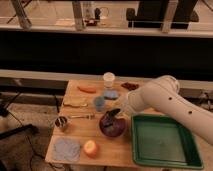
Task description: Wipe purple bowl with brush
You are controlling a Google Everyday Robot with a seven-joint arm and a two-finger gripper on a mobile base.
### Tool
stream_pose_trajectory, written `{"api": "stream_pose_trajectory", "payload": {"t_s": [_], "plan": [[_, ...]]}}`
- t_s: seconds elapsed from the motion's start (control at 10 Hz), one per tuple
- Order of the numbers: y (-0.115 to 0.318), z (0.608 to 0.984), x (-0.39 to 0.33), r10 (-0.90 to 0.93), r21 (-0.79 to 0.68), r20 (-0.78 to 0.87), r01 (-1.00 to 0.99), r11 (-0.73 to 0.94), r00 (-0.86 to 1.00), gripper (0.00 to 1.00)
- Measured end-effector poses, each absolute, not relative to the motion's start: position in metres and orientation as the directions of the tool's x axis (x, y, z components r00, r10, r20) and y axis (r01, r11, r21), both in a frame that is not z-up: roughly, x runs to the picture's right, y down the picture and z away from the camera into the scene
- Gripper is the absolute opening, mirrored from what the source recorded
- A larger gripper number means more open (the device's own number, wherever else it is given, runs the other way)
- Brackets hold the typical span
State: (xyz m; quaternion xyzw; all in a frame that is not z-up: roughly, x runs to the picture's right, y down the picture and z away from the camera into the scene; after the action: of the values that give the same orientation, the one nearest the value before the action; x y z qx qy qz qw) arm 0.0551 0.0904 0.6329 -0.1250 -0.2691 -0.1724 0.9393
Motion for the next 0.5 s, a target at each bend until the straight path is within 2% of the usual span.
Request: {"api": "stream_pose_trajectory", "payload": {"t_s": [0.5], "plan": [[0.108, 0.624, 0.080, -0.222, -0.200, 0.538, 0.379, 0.903, 0.813, 0.00]]}}
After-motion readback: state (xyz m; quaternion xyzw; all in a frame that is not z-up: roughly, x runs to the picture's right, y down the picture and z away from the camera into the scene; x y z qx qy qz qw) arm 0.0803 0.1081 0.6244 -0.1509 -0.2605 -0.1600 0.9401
